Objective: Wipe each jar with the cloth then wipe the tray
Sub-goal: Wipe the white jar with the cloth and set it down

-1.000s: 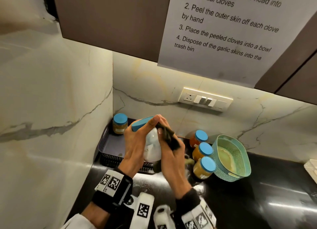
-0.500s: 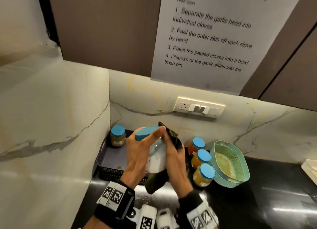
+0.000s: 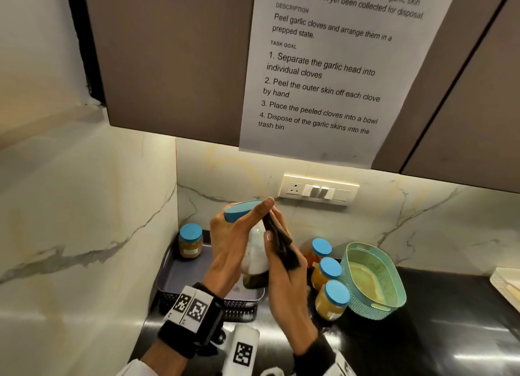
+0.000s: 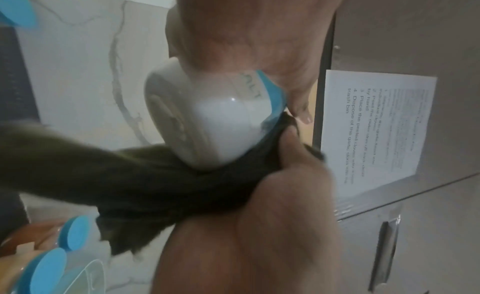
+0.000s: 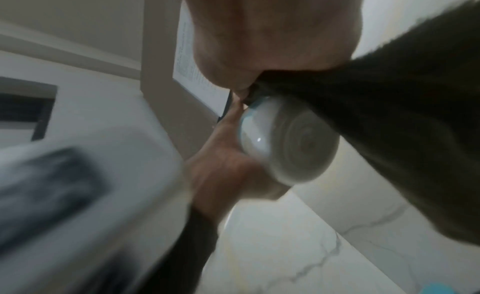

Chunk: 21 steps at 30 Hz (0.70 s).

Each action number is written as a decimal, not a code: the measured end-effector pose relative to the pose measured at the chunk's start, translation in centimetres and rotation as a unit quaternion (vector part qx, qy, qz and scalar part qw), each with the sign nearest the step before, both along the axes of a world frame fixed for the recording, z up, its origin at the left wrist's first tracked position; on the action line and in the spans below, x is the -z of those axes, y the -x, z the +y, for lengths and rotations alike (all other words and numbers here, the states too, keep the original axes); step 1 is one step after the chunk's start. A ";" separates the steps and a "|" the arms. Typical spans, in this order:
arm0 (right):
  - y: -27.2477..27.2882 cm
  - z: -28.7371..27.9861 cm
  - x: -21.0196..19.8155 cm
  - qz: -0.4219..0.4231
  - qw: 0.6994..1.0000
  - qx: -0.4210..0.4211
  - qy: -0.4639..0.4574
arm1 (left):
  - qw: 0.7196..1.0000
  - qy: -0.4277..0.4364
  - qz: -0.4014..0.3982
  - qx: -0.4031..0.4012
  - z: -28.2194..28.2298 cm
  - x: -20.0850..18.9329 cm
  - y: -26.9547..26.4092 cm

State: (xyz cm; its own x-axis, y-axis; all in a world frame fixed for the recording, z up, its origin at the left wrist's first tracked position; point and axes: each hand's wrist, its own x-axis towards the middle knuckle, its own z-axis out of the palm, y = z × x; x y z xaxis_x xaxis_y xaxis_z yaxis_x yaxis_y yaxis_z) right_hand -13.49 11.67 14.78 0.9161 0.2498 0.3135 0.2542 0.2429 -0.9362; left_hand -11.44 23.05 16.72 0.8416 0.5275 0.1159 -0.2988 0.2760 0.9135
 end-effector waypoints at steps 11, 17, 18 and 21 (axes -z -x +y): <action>-0.9 -1.0 -2.1 0.002 1.000 0.027 0.010 | 0.999 -0.035 0.001 -0.028 -1.1 -1.3 0.2; -0.4 -1.0 -1.2 0.009 0.999 0.038 0.008 | 1.000 -0.025 -0.004 -0.019 -2.0 -1.5 0.7; 0.5 -0.9 -0.8 0.001 0.999 0.040 0.011 | 1.000 -0.020 -0.006 -0.015 -1.8 -1.2 0.5; -0.3 -1.1 -1.0 0.009 0.999 0.033 0.004 | 0.998 -0.047 0.003 -0.044 -2.1 -0.8 0.6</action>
State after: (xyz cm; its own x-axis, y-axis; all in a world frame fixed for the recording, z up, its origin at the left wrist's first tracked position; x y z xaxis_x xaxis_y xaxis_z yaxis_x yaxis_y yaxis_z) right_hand -13.18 10.57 15.77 0.9362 0.1905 0.2954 0.2530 0.2183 -0.9425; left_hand -12.06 20.91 17.50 0.7929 0.5872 0.1627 -0.3120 0.1620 0.9362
